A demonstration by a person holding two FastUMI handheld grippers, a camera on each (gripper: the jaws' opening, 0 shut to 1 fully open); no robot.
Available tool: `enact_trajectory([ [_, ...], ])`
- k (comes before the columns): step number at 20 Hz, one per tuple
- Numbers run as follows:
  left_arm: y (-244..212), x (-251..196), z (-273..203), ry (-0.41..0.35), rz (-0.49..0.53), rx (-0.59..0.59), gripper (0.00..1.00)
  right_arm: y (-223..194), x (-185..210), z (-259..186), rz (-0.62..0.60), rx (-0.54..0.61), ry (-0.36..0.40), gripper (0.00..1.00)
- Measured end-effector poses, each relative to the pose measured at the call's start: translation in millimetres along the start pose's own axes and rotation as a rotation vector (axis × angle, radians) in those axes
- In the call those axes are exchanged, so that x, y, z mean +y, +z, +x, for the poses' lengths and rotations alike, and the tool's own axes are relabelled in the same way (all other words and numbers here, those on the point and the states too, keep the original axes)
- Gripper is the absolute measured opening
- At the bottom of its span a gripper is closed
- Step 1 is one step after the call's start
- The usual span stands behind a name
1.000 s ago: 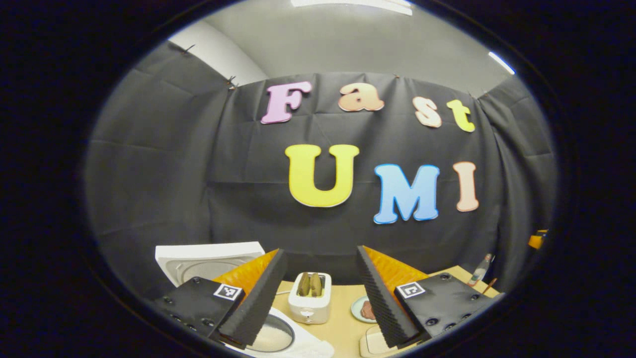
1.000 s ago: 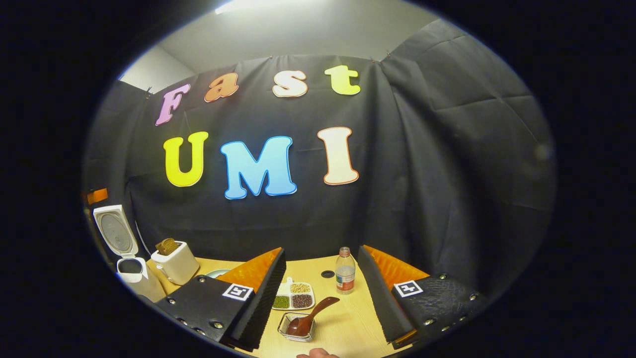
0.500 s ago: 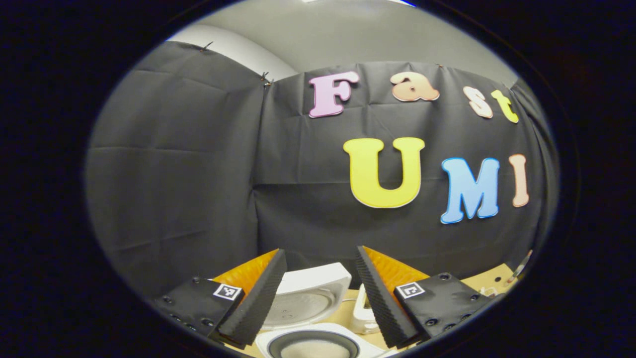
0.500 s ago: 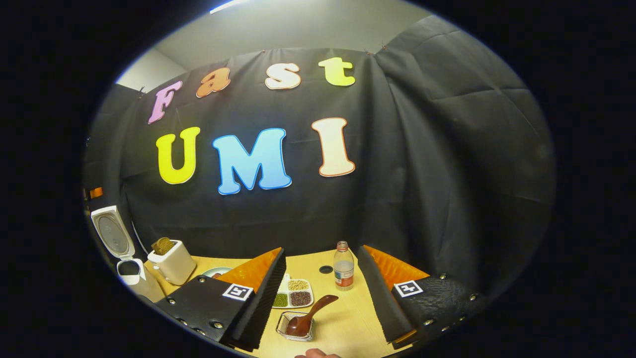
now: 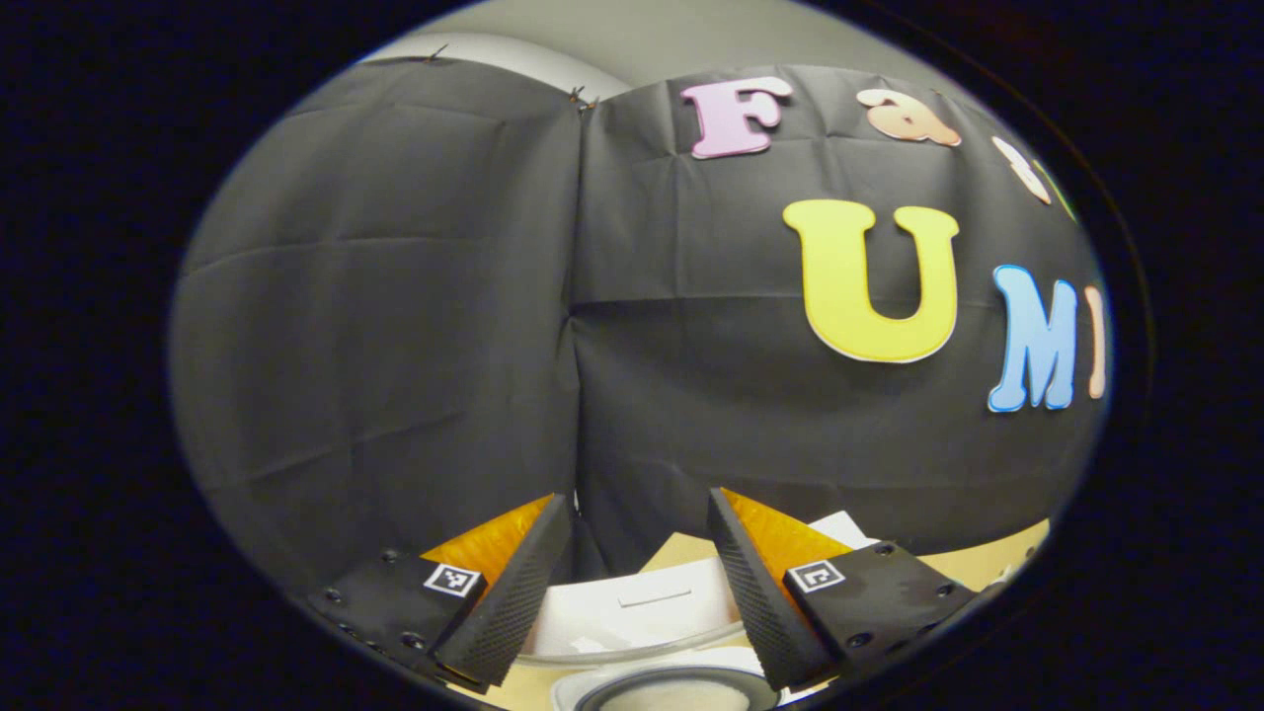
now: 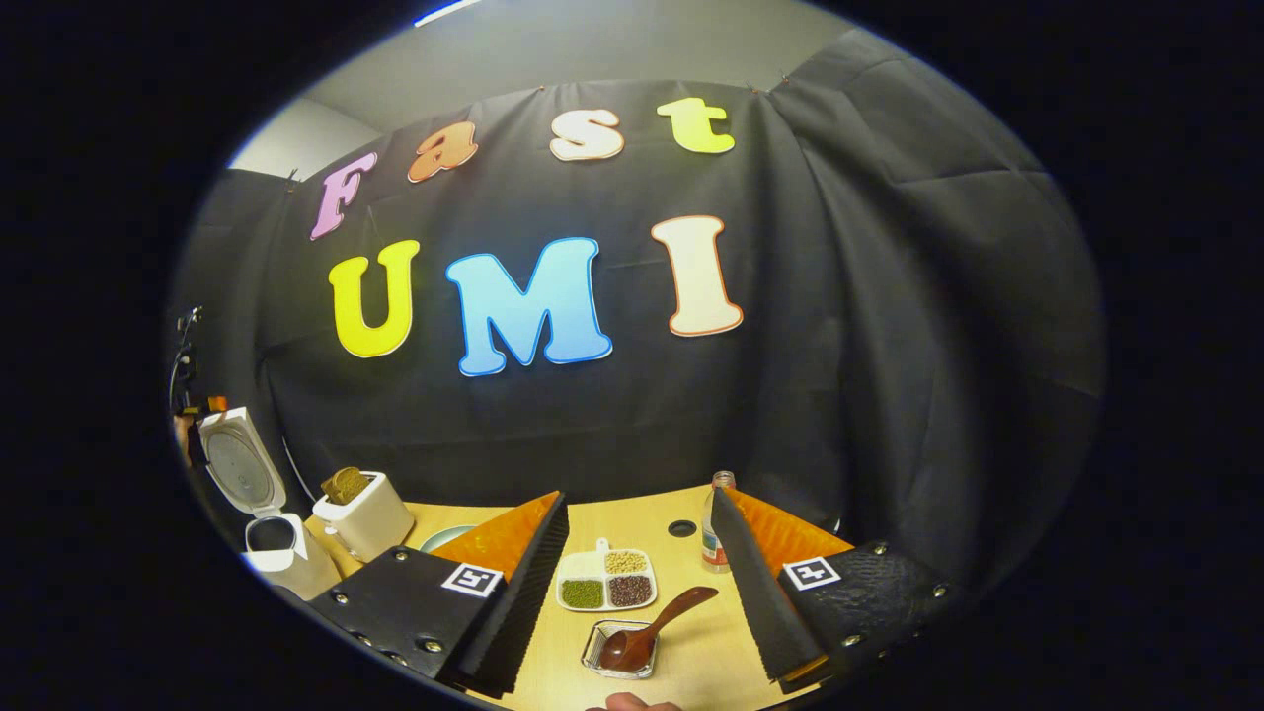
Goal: Close the left gripper, press the button to open the rice cooker; take a wooden spoon from the chopstick holder with the right hand, scoop a spoonful of rice and pour it into the rice cooker, then put the wooden spoon back into the chopstick holder.
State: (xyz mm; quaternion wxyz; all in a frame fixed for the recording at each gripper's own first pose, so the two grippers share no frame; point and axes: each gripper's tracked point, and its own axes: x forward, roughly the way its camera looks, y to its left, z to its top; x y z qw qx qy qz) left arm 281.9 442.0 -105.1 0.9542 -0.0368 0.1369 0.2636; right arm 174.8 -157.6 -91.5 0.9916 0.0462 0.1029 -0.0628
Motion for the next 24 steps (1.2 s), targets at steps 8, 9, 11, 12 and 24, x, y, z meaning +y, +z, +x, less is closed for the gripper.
enact_trajectory([
  [8, -26.3, -25.5, -60.5, -0.019, 0.017, -0.023, 0.97, -3.3, 29.3, 1.1, 0.026, 0.011, 0.066, 0.88],
  [9, -35.8, -26.5, -71.3, -0.022, 0.016, -0.023, 0.97, -4.0, 39.7, -1.8, 0.042, 0.016, 0.091, 0.88],
  [11, -54.0, -35.0, -99.0, -0.046, 0.027, -0.036, 0.95, 0.8, 56.0, -6.2, 0.043, 0.013, 0.126, 0.88],
  [12, -62.2, -38.7, -110.7, -0.057, 0.035, -0.052, 0.93, 1.9, 62.1, -11.3, 0.034, 0.007, 0.139, 0.88],
  [24, -152.3, -62.2, -183.3, -0.143, 0.065, -0.031, 1.00, 28.5, 88.6, -38.9, -0.016, -0.046, 0.214, 0.88],
])
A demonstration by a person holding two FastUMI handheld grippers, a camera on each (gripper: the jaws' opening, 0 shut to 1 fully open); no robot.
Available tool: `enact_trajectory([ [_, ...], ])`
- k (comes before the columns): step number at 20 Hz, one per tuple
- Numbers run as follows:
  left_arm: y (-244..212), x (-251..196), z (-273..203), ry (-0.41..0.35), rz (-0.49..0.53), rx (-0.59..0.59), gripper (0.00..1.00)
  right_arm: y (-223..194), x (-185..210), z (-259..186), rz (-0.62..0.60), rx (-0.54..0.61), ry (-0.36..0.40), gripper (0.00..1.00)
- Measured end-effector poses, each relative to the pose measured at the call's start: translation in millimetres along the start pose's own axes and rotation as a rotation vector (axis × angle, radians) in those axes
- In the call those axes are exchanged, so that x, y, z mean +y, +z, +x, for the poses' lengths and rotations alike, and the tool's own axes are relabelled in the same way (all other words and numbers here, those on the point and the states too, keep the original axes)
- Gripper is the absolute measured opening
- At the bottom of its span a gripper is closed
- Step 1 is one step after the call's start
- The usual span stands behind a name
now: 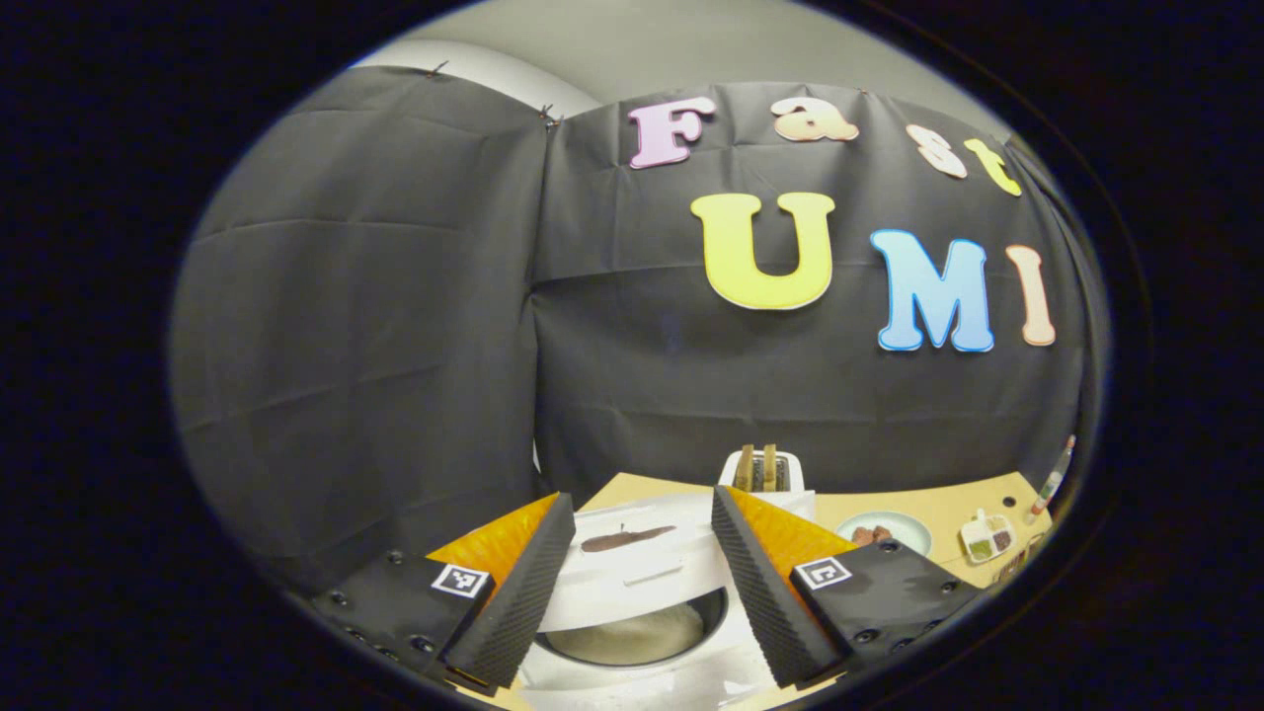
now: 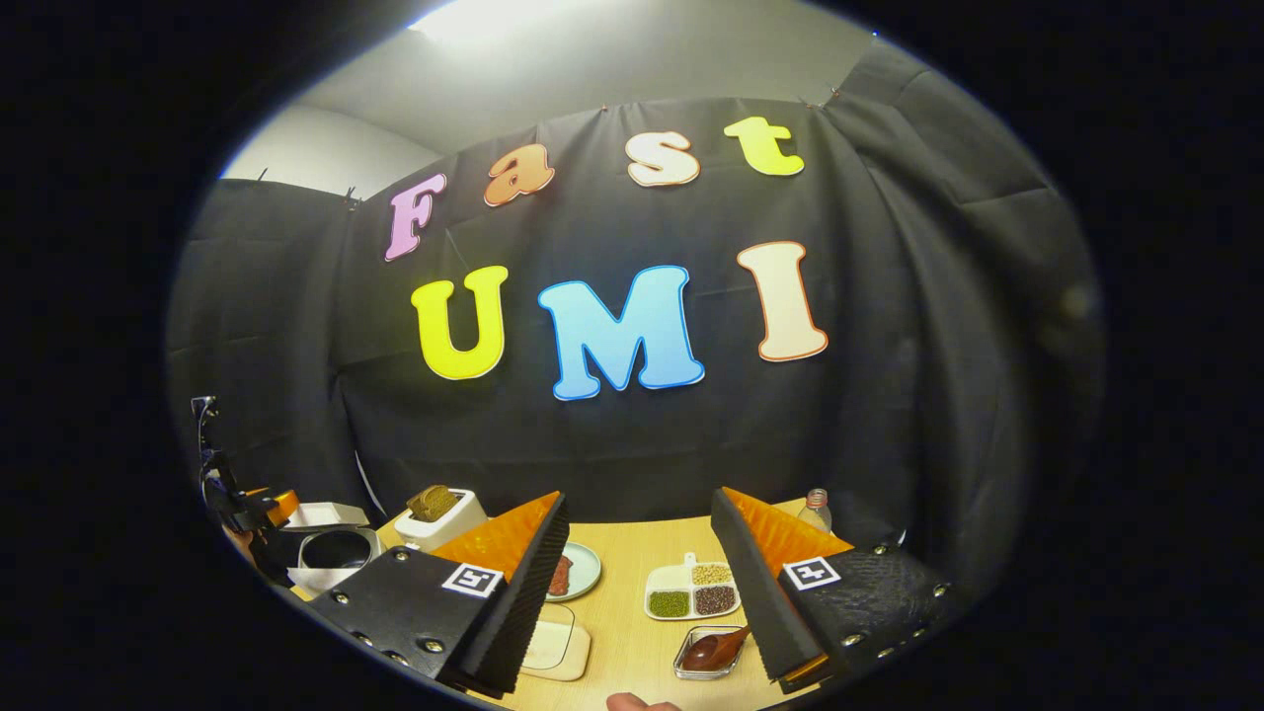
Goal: Close the left gripper, press the button to open the rice cooker; take a wooden spoon from the chopstick holder with the right hand, scoop a spoonful of rice and pour it into the rice cooker, then put the wooden spoon back into the chopstick holder.
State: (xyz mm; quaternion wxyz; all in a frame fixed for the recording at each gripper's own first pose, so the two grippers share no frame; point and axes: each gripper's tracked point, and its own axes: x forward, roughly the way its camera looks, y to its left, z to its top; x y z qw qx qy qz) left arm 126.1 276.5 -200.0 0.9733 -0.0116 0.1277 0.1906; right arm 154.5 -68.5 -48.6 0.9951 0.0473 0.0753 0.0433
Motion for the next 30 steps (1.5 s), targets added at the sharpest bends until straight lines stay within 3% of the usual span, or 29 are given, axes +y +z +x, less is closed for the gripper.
enact_trajectory([
  [1, -4.2, -0.9, -1.6, 0.001, -0.022, 0.010, 0.97, -0.5, 0.8, -0.8, 0.006, 0.003, 0.003, 0.88],
  [8, -20.1, -2.3, -4.1, 0.019, -0.055, 0.038, 1.00, -1.7, -8.2, -11.2, -0.006, 0.008, -0.010, 0.88],
  [16, -70.5, -10.8, -15.0, 0.037, -0.055, 0.149, 1.00, -5.0, -7.4, -13.0, -0.004, 0.018, -0.005, 0.88],
  [22, -128.1, -10.1, -14.9, 0.070, -0.080, 0.317, 0.98, -5.3, 1.5, -11.3, -0.014, 0.022, 0.008, 0.88],
  [27, -125.7, -13.1, -14.8, 0.052, -0.050, 0.341, 0.99, -13.4, 5.9, -13.8, -0.010, 0.036, 0.009, 0.88],
  [30, -87.2, -12.6, -13.4, 0.042, -0.111, 0.244, 0.99, -10.3, 4.7, -18.6, -0.020, 0.030, -0.002, 0.88],
])
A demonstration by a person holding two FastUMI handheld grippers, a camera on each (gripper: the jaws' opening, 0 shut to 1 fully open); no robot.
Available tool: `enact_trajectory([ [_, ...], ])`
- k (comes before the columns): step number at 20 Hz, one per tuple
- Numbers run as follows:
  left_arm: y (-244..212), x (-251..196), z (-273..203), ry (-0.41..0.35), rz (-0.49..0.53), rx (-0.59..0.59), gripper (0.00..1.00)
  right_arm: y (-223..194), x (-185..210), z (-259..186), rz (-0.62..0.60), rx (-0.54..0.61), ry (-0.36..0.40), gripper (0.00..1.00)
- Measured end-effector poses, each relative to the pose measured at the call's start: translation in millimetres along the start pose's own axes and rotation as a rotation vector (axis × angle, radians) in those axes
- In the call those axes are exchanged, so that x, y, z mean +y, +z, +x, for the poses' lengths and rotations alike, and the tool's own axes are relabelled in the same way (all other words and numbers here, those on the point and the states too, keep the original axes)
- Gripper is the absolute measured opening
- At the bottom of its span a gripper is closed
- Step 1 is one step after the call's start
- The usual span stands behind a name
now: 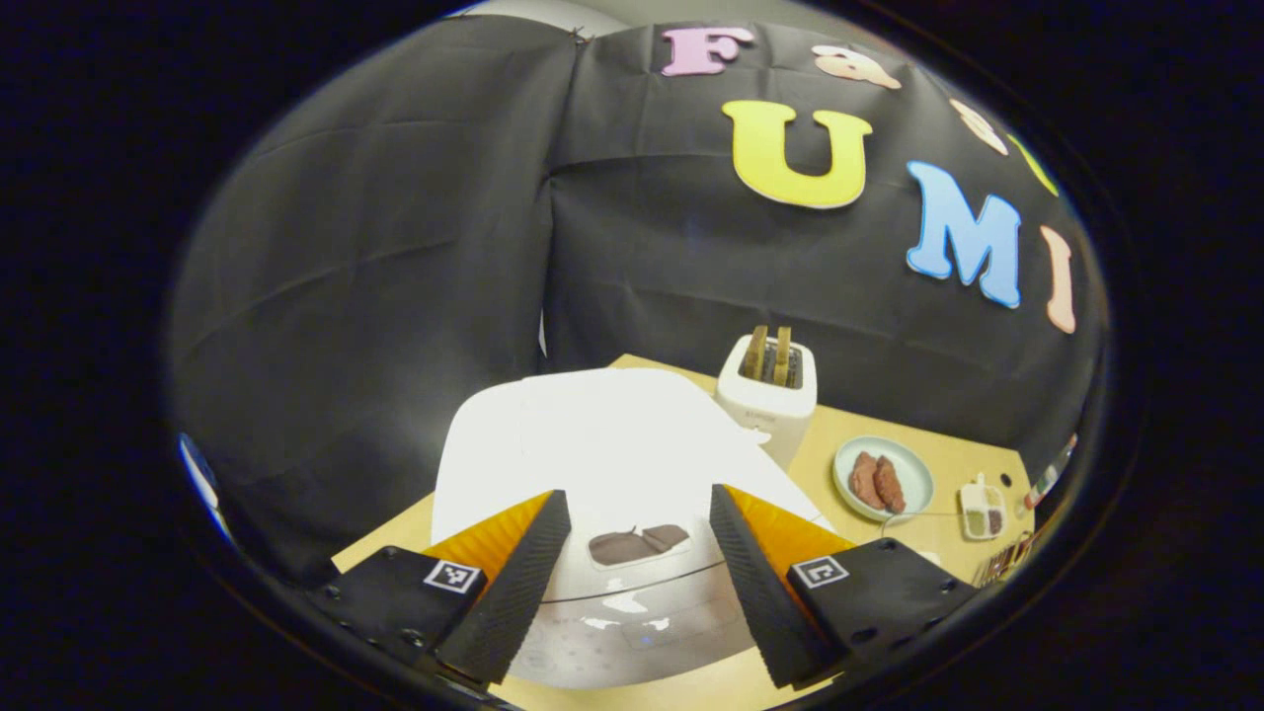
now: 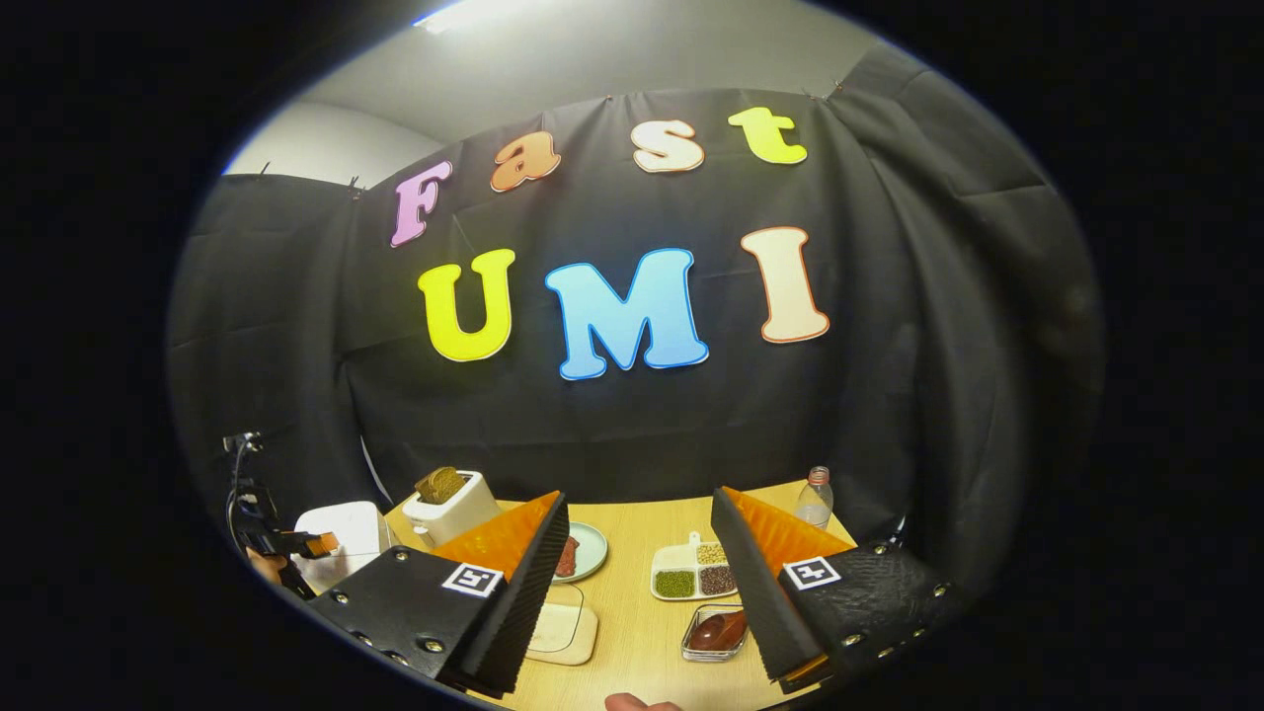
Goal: Close the left gripper, press the button to open the rice cooker; take a wooden spoon from the chopstick holder with the right hand, scoop a spoonful of rice and pour it into the rice cooker, then put the wooden spoon back into the chopstick holder.
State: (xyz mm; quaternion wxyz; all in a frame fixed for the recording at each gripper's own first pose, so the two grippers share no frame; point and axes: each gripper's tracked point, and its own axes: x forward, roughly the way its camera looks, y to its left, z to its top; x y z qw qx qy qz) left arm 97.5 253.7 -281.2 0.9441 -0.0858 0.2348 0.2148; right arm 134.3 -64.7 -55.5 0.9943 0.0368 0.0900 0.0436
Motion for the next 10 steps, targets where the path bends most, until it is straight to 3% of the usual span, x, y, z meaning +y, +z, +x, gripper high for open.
enact_trajectory([
  [6, 118.6, -58.8, -85.2, -0.133, 0.097, -0.307, 0.96, 28.4, 4.8, -9.8, -0.050, -0.078, -0.032, 0.88],
  [10, 185.4, -135.2, -175.9, -0.302, 0.102, -0.452, 0.96, 51.2, 19.1, -26.7, -0.095, -0.126, -0.060, 0.88],
])
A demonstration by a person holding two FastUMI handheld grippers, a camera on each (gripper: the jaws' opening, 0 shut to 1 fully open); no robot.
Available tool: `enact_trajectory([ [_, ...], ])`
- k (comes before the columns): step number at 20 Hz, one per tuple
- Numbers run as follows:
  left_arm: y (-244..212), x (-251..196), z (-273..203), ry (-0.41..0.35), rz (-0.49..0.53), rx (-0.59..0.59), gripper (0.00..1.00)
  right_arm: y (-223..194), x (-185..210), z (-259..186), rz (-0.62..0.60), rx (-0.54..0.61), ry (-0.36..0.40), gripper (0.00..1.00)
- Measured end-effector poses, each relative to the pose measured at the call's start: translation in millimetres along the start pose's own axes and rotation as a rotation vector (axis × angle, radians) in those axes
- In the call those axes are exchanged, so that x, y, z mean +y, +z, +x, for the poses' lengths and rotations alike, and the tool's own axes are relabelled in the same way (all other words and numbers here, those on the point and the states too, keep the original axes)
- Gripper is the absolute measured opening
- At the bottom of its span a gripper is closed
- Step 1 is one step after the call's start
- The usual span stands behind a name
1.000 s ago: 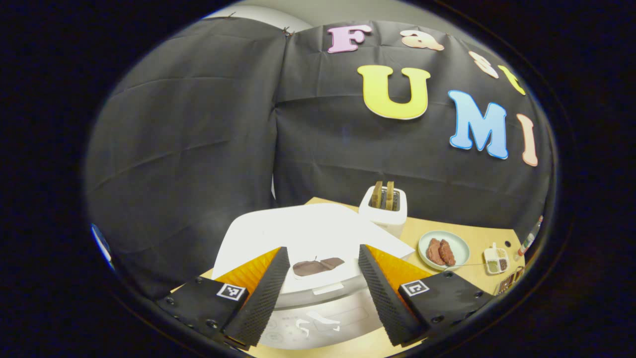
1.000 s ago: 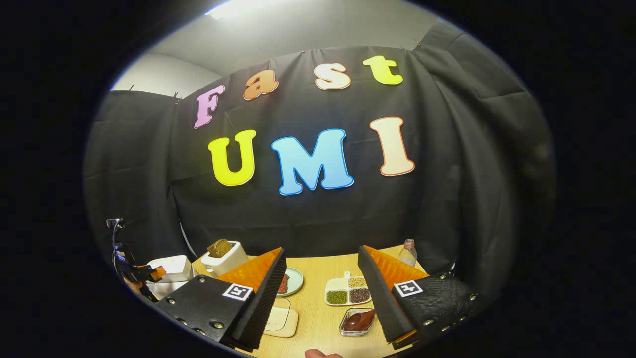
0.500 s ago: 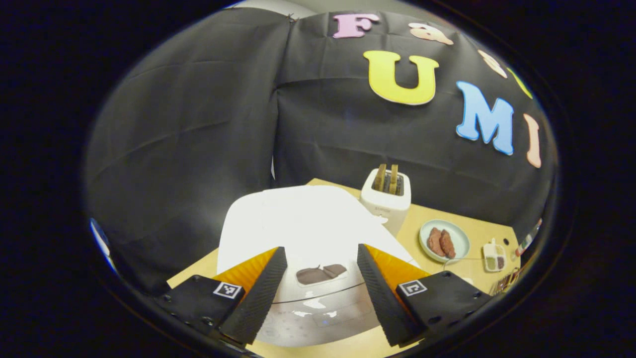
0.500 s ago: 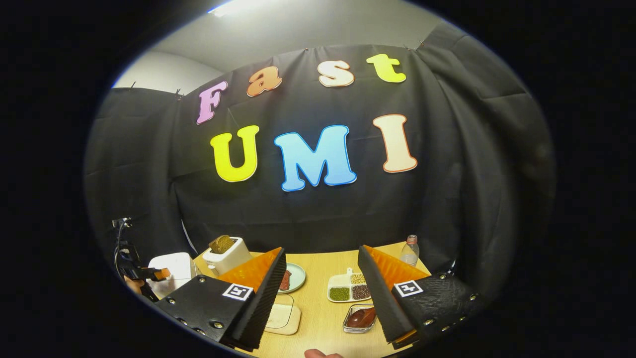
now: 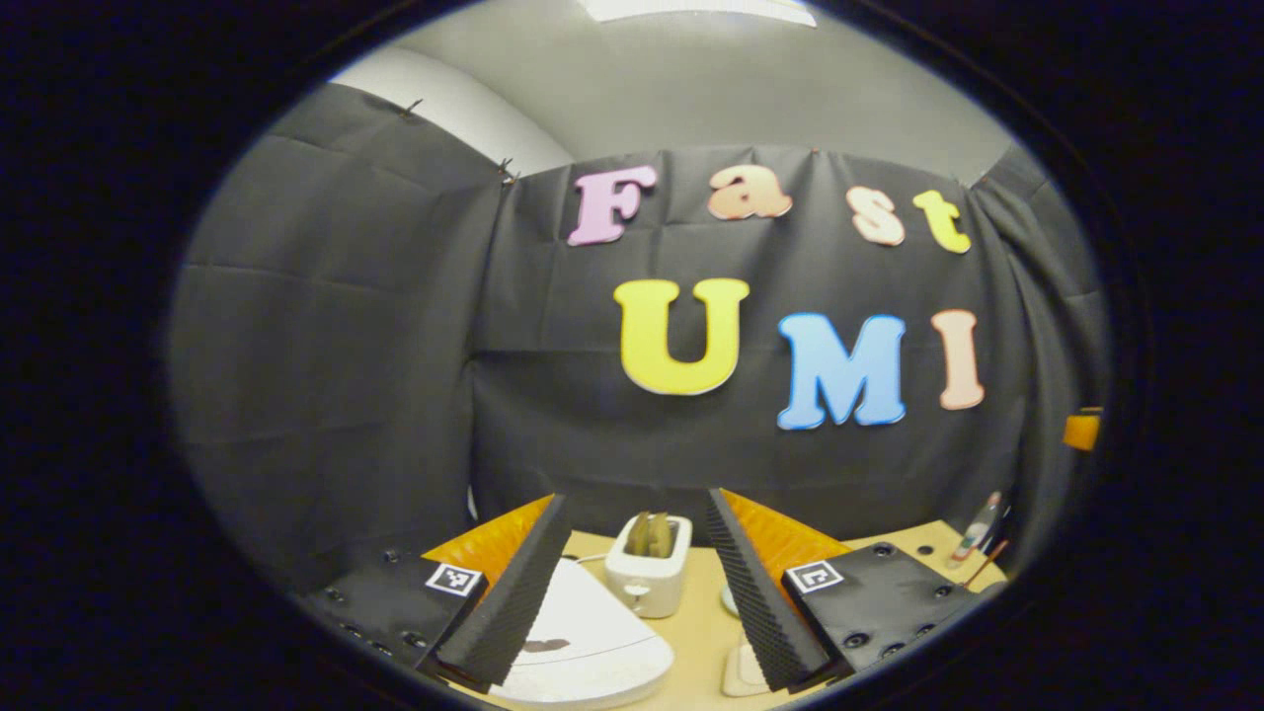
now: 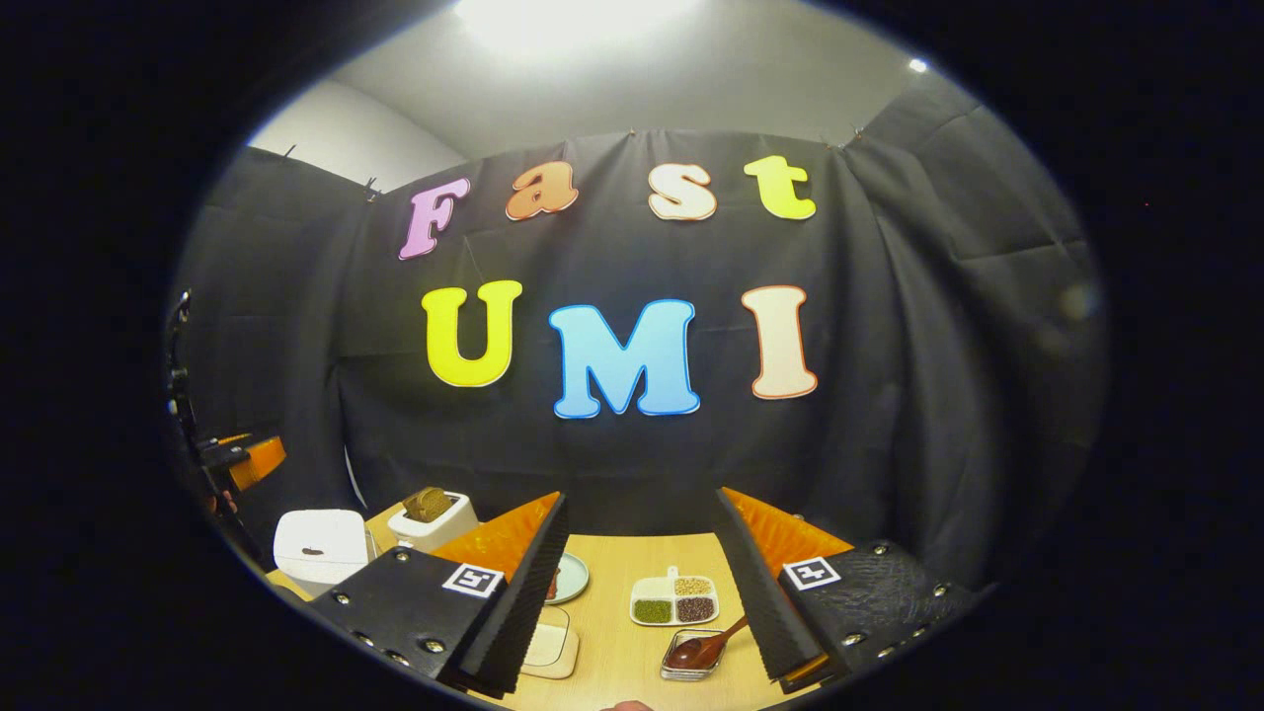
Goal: Close the left gripper, press the button to open the rice cooker; take a wooden spoon from the chopstick holder with the right hand, scoop a spoonful of rice and pour it into the rice cooker, then put the wooden spoon back into the chopstick holder.
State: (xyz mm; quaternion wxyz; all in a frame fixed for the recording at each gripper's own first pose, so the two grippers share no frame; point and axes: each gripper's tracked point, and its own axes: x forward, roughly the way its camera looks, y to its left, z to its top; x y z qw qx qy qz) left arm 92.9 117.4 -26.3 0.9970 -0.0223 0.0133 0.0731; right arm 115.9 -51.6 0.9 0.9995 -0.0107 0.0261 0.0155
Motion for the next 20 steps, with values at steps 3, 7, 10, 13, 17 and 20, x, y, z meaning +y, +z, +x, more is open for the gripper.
enact_trajectory([
  [3, 18.5, -45.5, -35.5, -0.109, -0.009, -0.027, 0.97, 15.8, 11.9, -20.8, 0.029, -0.022, -0.026, 0.88],
  [7, 34.8, -82.8, -71.4, -0.188, 0.019, -0.059, 0.97, 29.5, 18.8, -48.1, 0.032, -0.034, -0.055, 0.88],
  [10, 24.4, -98.6, -84.4, -0.235, 0.010, -0.026, 0.95, 32.9, 17.6, -63.7, 0.021, -0.038, -0.071, 0.88],
  [13, 14.8, -93.9, -88.7, -0.222, -0.028, 0.007, 0.97, 34.8, 13.8, -71.0, 0.032, -0.045, -0.068, 0.88],
  [17, 27.4, -96.1, -94.2, -0.178, -0.022, -0.011, 0.96, 37.8, 7.6, -69.4, 0.054, -0.057, -0.036, 0.88],
  [20, 36.7, -115.1, -99.4, -0.159, 0.034, -0.031, 0.97, 40.4, -5.6, -66.5, 0.063, -0.058, -0.016, 0.88],
])
